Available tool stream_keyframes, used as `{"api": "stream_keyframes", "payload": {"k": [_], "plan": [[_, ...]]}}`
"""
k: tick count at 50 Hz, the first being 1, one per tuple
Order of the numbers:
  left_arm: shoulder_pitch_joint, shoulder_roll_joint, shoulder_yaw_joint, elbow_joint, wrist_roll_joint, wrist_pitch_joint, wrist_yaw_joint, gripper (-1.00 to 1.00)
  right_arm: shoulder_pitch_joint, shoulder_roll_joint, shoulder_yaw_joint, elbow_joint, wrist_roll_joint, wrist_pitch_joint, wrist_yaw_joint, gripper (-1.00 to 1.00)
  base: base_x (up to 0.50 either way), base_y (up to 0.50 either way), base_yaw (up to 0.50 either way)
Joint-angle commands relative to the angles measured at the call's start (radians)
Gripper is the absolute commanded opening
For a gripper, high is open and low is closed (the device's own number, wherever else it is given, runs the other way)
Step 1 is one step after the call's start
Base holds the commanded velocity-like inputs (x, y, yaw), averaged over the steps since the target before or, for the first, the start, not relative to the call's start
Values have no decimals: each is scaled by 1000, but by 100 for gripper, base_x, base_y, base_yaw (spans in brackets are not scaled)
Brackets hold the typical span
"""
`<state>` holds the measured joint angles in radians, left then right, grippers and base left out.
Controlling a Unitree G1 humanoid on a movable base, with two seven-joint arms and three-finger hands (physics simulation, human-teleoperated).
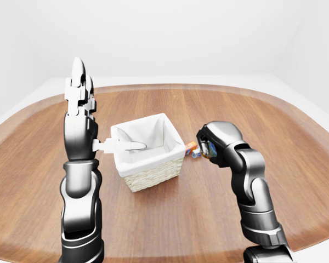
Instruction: Pick up the alphabet soup and put it in the basket.
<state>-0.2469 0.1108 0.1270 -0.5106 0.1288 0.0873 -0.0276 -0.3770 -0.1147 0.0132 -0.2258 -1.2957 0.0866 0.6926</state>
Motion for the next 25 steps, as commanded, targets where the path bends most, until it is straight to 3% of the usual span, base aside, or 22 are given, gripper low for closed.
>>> {"api": "stream_keyframes", "payload": {"k": [1,17,25], "plan": [[2,0,-4,11,6,0,-2,100,-93,5,-1,16,12,1,-59,-95,0,0,0],[1,-5,-8,4,17,0,-4,100,-135,21,18,3,35,1,-9,-91,0,0,0],[3,-6,-9,7,20,0,-3,100,-213,16,20,62,25,1,3,-89,0,0,0]]}}
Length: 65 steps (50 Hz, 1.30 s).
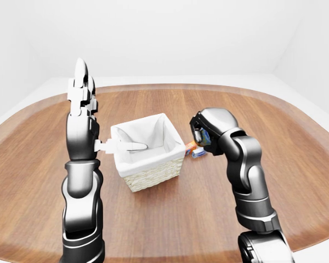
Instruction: Pick up the alphabet soup and put it in the basket.
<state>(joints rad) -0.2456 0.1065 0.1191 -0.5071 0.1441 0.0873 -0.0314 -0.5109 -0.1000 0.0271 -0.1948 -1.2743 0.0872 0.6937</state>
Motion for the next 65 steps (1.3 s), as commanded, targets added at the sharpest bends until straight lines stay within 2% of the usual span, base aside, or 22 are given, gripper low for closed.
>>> {"api": "stream_keyframes", "payload": {"k": [1,7,10,11,21,33,39,58,61,62,63,65], "plan": [[2,-2,-3,-2,5,0,0,100,-95,7,12,36,-2,0,4,-89,0,0,0],[4,-2,-1,0,4,0,-1,100,-128,49,42,53,-27,0,4,-88,0,0,0],[2,-3,1,1,2,0,2,100,-129,77,60,55,-40,0,4,-79,0,0,0],[1,-3,-2,-8,4,0,1,100,-136,88,68,59,-47,0,4,-88,0,0,0],[2,-4,-5,-9,6,0,-3,100,-185,156,101,95,-83,0,4,-90,0,0,0],[7,-5,-7,-8,9,0,-6,100,-162,163,109,91,-97,0,4,-90,0,0,0],[6,-6,-7,-9,10,0,-6,100,-160,160,98,89,-121,0,-2,-100,0,0,0],[6,-6,-7,-9,11,0,-6,100,-160,158,100,89,-119,0,-3,-100,0,0,0],[6,-6,-7,-9,11,0,-6,100,-160,158,100,89,-119,0,-3,-92,0,0,0],[2,-7,-3,-23,8,0,-5,100,-204,170,110,139,-103,0,-57,-92,0,0,0],[1,-6,-2,-19,4,0,-5,100,-217,168,118,170,-126,0,-70,-92,0,0,0],[2,-6,-5,-16,5,0,-3,100,-239,207,117,226,-110,0,-85,-92,0,0,0]]}}
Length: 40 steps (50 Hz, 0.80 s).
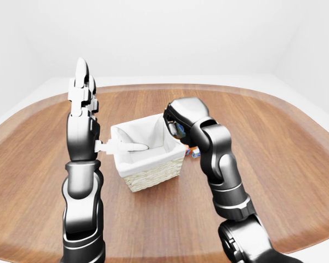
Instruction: Pick up the alphabet soup and put it in the basket.
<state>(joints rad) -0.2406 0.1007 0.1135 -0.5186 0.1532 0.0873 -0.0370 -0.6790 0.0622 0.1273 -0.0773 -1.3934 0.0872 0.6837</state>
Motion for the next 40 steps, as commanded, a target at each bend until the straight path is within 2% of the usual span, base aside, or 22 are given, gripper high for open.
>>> {"api": "stream_keyframes", "payload": {"k": [1,4,5,8,10,14,19,40], "plan": [[-3,0,2,5,-5,0,4,100,-93,38,22,163,4,0,-111,-92,0,0,0],[-5,1,1,-9,-7,0,4,100,-125,60,23,238,21,0,-139,-93,0,0,0],[-6,1,1,-6,-8,0,4,100,-151,80,17,295,52,0,-179,-93,0,0,0],[-3,1,-2,-7,-8,0,1,100,-194,85,34,399,46,0,-225,-92,0,0,0],[-3,0,-2,-14,-7,0,0,100,-209,104,39,408,56,0,-231,-93,0,0,0],[-5,0,-3,-11,-6,0,-1,100,-247,107,51,471,32,0,-248,-93,0,0,0],[-3,-1,-4,-11,-7,0,-2,100,-279,120,42,587,47,0,-321,-93,0,0,0],[-3,-6,-9,-7,9,0,-9,100,-277,135,59,698,30,0,-400,-92,0,0,0]]}}
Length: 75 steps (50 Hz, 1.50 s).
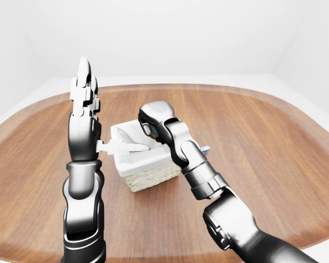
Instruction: Pick up the alphabet soup and put it in the basket.
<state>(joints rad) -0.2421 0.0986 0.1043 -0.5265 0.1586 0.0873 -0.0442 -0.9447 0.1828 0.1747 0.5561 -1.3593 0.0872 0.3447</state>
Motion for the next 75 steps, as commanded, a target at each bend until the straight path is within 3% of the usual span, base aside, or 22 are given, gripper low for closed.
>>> {"api": "stream_keyframes", "payload": {"k": [1,9,11,28,41,50,59,61,69,75], "plan": [[-1,-3,1,0,3,0,-2,100,-13,16,12,64,-5,0,-58,-92,0,0,0],[-4,5,2,16,4,0,8,100,-31,34,17,107,-5,0,-84,-92,0,0,0],[-17,3,30,20,-17,0,18,100,-28,49,26,113,-12,0,-90,-92,0,0,0],[-11,7,18,3,-24,0,23,100,-27,92,41,220,-38,0,-176,-92,0,0,0],[-18,9,24,7,-29,0,23,100,-25,95,46,335,-50,0,-256,-92,0,0,0],[-9,4,9,-1,-23,0,20,100,-54,80,32,522,-17,0,-387,-92,0,0,0],[-5,1,5,-7,-23,0,15,100,-72,92,38,541,-5,0,-395,-91,0,0,0],[-6,0,6,-8,-24,0,14,100,-72,96,37,525,-1,0,-372,100,0,0,0],[-6,0,4,-11,-22,0,14,100,-61,98,45,422,-12,0,-321,100,0,0,0],[-6,0,4,-11,-24,0,14,100,-56,88,41,428,-18,0,-338,100,0,0,0]]}}
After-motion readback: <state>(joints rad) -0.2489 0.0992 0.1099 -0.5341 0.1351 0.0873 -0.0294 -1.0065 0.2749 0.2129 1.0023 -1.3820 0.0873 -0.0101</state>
